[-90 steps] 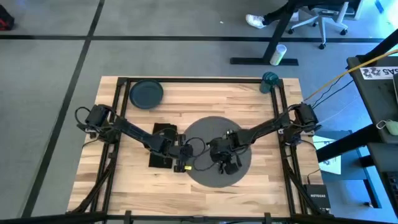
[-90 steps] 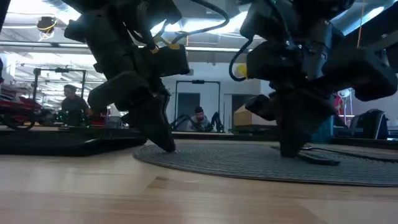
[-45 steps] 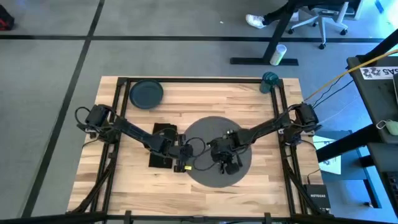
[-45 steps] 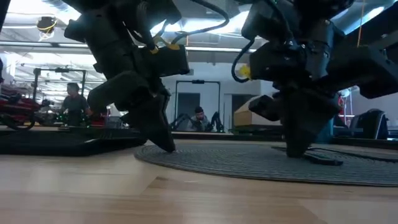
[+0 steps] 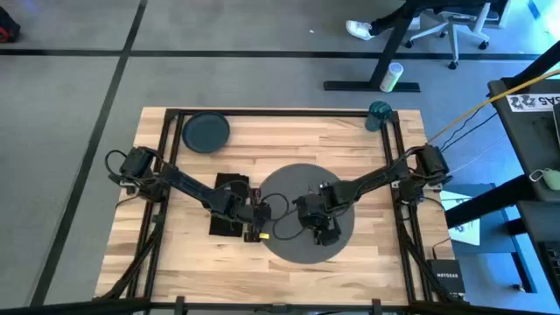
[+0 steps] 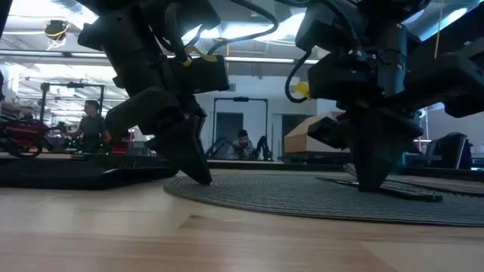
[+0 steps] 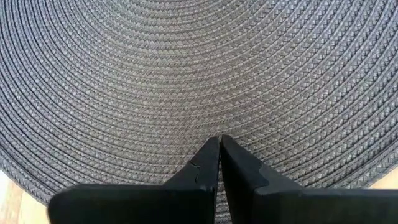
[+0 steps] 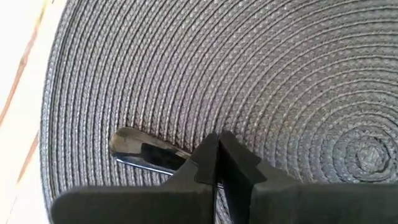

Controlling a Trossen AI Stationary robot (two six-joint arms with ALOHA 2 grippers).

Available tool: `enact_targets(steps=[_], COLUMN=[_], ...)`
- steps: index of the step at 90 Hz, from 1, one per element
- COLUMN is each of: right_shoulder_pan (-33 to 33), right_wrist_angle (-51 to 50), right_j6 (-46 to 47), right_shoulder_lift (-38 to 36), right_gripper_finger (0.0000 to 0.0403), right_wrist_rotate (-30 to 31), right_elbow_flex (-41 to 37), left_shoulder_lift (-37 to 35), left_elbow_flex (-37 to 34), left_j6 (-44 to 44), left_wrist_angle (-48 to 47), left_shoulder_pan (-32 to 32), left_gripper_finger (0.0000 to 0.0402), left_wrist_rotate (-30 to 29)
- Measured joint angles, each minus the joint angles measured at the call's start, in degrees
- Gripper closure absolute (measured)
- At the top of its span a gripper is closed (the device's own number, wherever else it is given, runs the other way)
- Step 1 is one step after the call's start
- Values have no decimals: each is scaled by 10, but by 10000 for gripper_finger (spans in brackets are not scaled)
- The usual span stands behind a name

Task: Set table place
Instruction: Put the black knife on the gray table mat

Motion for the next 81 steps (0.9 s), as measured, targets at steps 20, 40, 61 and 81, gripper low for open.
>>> enact_targets(steps=[20,40,61,81], right_shoulder_pan=[-8,-41,-90,-123], right_wrist_angle=[-4,13,39,34], right_j6=[-6,-30,-67,-95], right_shoulder_lift=[-29,-29,-23,-9], right_gripper_finger=[403,403,403,403], right_wrist_rotate=[34,64,65,57], right_elbow_flex=[-1,0,0,0], left_shoulder_lift=[-1,-1,-1,0], left_elbow_flex=[0,0,-1,-1], left_j6=[0,0,0,-3], left_wrist_angle=[-5,-3,-3,-3], left_shoulder_pan=[0,0,-1,-1], left_gripper_finger=[402,402,402,402], left_wrist_rotate=[0,0,0,0])
